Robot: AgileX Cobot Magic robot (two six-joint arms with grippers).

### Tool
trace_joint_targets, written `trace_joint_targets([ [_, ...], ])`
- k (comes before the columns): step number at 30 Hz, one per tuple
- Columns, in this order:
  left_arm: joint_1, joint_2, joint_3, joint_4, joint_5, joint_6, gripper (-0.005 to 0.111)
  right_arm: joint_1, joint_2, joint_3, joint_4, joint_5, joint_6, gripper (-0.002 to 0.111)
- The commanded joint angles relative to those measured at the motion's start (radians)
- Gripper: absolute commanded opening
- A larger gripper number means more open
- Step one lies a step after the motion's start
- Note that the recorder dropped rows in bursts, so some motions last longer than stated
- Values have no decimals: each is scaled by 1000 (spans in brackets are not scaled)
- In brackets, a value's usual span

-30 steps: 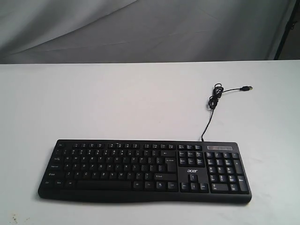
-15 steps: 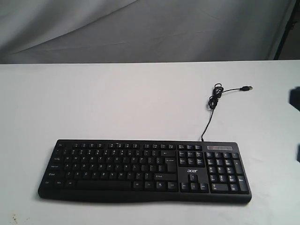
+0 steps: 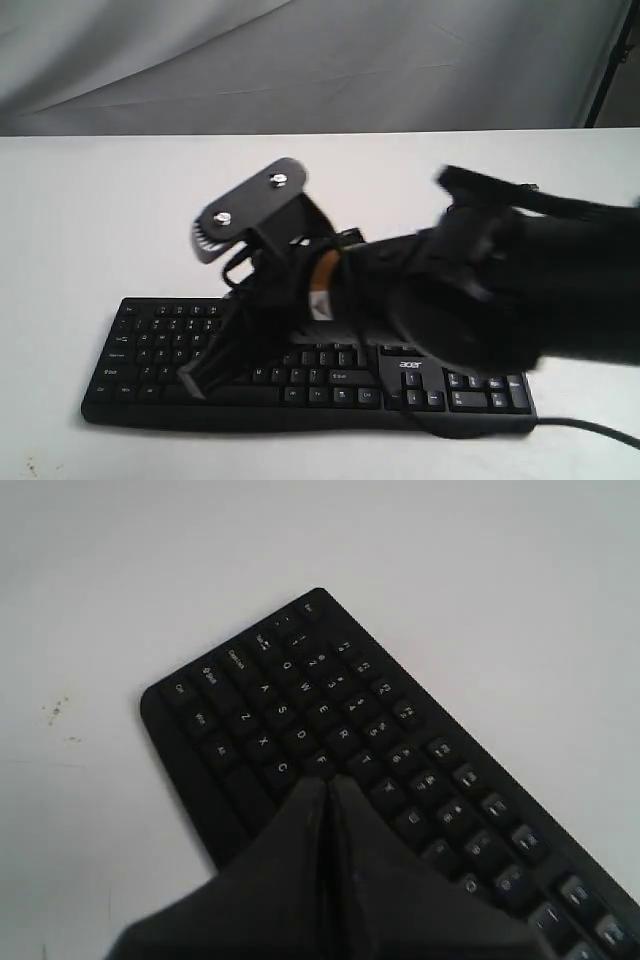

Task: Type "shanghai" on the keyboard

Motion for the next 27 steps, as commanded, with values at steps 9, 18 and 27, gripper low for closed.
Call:
trace_joint_targets([
  [9, -4, -3, 4, 1, -5, -3, 0, 11, 404, -572, 64, 320, -235, 0],
  [18, -4, -3, 4, 1, -5, -3, 0, 45, 530, -608, 135, 289, -376, 0],
  [27, -4, -3, 4, 1, -5, -3, 0, 39, 530, -544, 206, 182, -461, 0],
])
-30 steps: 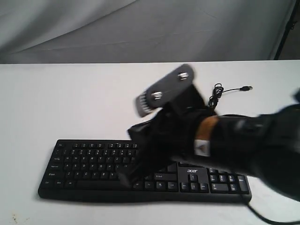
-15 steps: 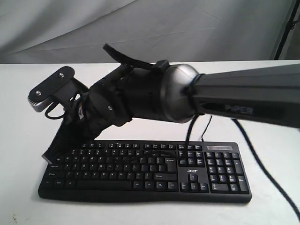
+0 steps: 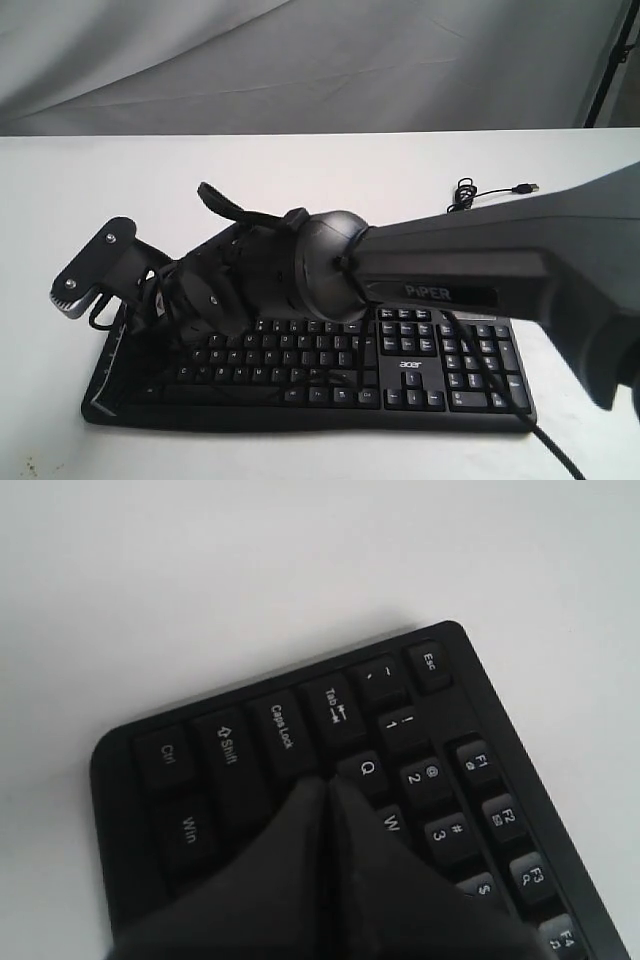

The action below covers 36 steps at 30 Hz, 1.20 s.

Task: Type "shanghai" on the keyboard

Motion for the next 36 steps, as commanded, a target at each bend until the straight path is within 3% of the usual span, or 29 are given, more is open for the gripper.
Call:
trace_joint_targets([
  [1, -4, -3, 4, 1, -5, -3, 0, -8, -1, 2, 7, -5, -11, 0],
  [36, -4, -3, 4, 1, -5, -3, 0, -20, 61, 2, 29, -33, -10, 0],
])
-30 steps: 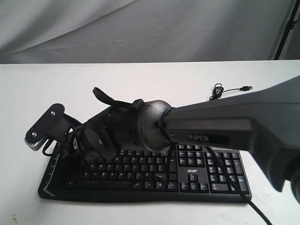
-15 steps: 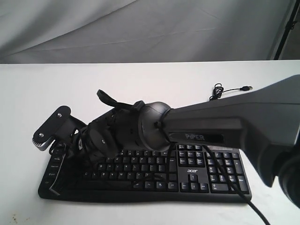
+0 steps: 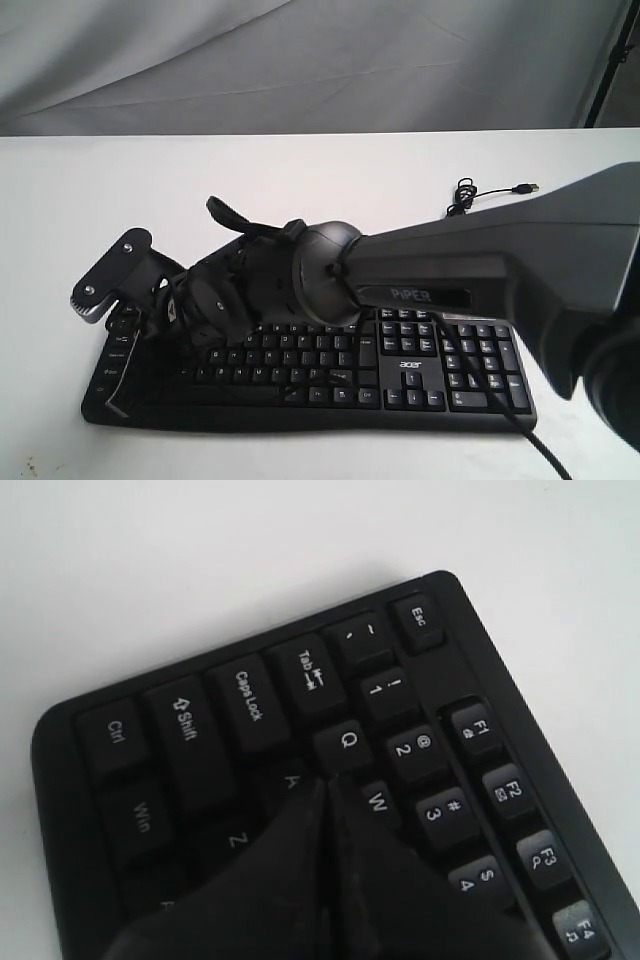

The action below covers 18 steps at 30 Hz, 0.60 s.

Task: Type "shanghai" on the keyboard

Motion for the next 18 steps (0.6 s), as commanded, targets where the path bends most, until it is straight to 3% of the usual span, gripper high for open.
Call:
trace_joint_targets([
  [1, -4, -3, 4, 1, -5, -3, 0, -3, 22, 2, 1, -16, 0, 0],
  [18, -4, -3, 4, 1, -5, -3, 0, -14, -119, 42, -54, 64, 29, 0],
])
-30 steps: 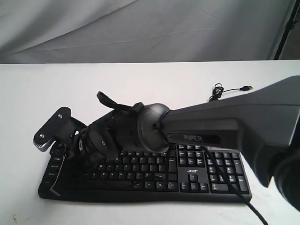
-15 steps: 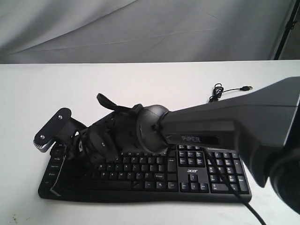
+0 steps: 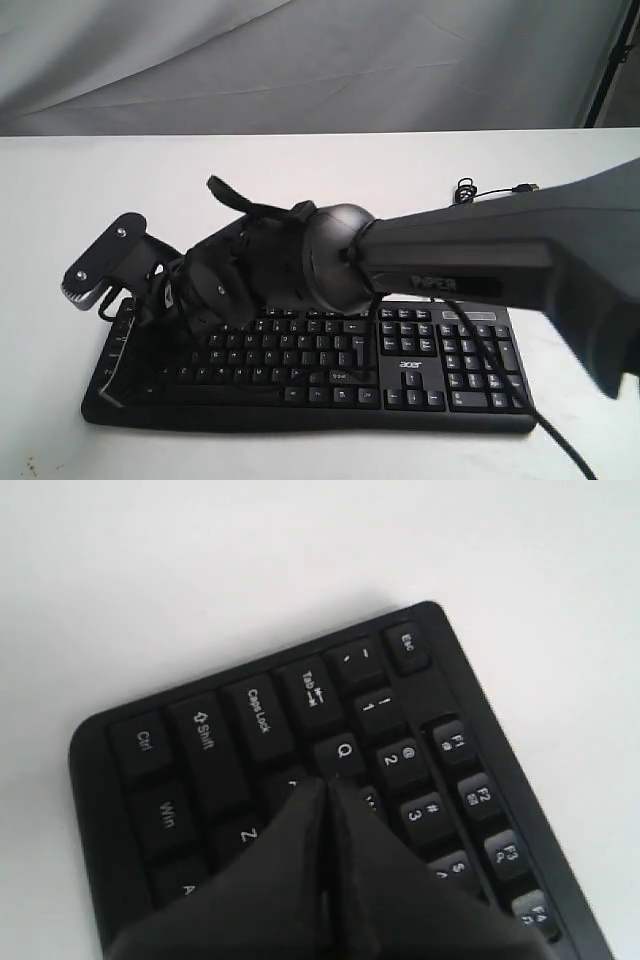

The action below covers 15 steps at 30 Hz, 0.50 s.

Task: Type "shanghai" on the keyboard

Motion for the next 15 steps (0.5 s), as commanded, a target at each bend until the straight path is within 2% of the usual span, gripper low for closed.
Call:
trace_joint_targets([
  [1, -4, -3, 4, 1, -5, -3, 0, -23, -87, 76, -27, 14, 18, 0],
  [8, -4, -3, 4, 1, -5, -3, 0, -84, -181, 322, 5, -152, 30, 0],
  [15, -4, -3, 4, 1, -5, -3, 0, -83, -152, 341, 33, -188, 32, 0],
])
